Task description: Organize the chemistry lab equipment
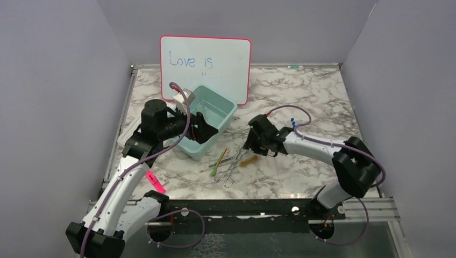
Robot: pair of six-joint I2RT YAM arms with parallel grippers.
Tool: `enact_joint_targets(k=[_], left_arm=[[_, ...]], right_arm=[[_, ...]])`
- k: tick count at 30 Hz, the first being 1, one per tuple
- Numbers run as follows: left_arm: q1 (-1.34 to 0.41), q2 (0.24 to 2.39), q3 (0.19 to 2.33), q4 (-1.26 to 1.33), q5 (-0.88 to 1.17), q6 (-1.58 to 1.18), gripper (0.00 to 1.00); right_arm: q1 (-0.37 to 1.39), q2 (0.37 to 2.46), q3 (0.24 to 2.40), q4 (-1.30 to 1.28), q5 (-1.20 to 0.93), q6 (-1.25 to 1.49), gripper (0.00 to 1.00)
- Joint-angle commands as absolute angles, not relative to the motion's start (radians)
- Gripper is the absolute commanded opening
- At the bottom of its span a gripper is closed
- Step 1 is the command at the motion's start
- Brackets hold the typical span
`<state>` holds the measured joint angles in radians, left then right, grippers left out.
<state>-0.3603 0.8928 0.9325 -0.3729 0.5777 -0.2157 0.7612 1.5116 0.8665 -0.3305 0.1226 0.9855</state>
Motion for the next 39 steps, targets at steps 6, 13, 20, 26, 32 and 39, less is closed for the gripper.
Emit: enact_joint_targets(k=[6, 13, 20, 26, 32, 39], left_arm=[[-0.375, 0.800, 0.859, -0.333, 0.718, -0.271, 0.87], [-0.377, 0.763, 0.835, -0.330, 0.733, -0.253, 0.88], [-0.379, 0.745, 0.834, -0.325, 0.759, -0.227, 0.88], [-0.379, 0.699, 0.814, -0.298, 0.752, -0.227, 0.89], [-0.379, 0.708, 0.811, -0.286, 0.771, -0.265, 0.89], [-0.379, 0.697, 0.788, -0.214, 0.782, -0.338, 0.90]], right_arm=[[0.773, 1.688, 0.991, -0.386, 0.325, 1.275, 0.55], [0.774, 1.788, 1.058, -0.389, 0.278, 1.256, 0.50], [0.775, 1.811, 1.048, -0.397, 0.287, 1.292, 0.30], [0.774, 1.800, 1.063, -0.355, 0.288, 1.272, 0.10], [0.773, 1.736, 1.066, -0.304, 0.286, 1.230, 0.00], [0.774, 1.548, 0.985, -0.225, 0.282, 1.172, 0.00]])
